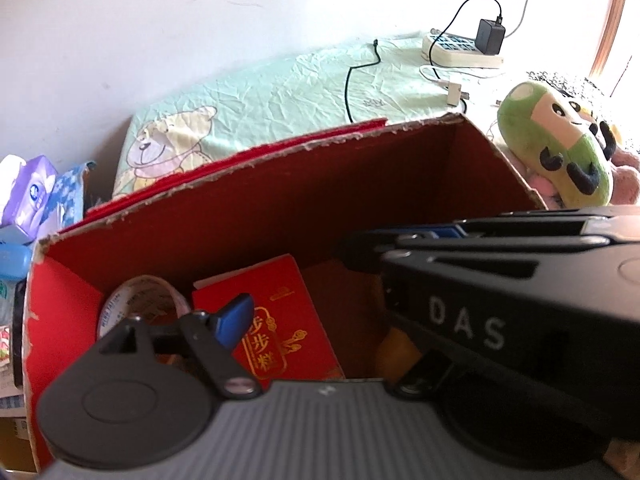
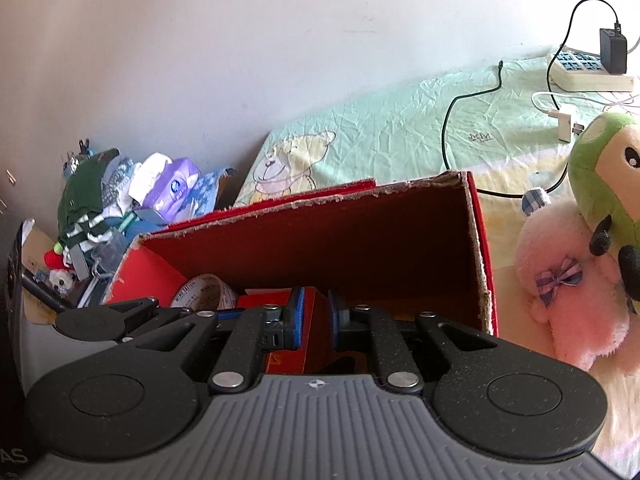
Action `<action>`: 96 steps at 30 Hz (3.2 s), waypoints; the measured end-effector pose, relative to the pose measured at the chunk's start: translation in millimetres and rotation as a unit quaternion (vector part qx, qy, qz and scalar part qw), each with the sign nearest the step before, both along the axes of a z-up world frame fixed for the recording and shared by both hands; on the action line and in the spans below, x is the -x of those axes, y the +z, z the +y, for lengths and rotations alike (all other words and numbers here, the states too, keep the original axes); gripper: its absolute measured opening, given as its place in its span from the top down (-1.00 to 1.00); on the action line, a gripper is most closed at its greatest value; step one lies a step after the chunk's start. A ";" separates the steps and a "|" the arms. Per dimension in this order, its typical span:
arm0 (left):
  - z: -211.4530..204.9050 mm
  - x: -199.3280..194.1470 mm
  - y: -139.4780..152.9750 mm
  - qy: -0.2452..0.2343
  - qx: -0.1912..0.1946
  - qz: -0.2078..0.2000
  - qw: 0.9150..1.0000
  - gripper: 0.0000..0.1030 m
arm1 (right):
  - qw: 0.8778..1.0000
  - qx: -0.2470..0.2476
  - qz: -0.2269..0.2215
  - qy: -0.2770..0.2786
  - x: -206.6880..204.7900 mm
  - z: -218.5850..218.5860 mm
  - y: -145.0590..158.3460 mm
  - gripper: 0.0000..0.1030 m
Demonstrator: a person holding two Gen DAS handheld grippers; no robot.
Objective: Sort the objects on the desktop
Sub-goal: 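Open the right gripper to release the gourd and withdraw it, then move the right gripper down to the pink sandal with red straps, then close the right gripper on the sandal's red straps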
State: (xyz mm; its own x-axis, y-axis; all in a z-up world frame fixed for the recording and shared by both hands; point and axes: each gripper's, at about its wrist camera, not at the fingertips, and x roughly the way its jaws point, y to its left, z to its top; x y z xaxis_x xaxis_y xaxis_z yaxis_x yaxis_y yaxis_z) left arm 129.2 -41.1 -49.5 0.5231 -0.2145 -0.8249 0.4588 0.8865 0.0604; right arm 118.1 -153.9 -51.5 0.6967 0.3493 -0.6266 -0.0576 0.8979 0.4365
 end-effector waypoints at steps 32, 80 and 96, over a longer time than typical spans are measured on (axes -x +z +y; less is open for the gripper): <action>47.3 51.1 54.3 0.099 -0.009 -0.066 0.993 -0.97 | 0.995 -0.062 -0.052 -0.059 28.3 -18.1 10.1 0.48; 164.4 151.3 -0.3 0.124 0.061 0.039 0.990 -0.97 | 0.977 -0.099 0.109 0.153 111.7 39.0 -20.0 0.25; 156.3 140.8 -48.5 0.145 0.096 0.107 0.979 -0.40 | 0.960 -0.140 0.176 0.166 97.0 59.9 -52.0 -0.05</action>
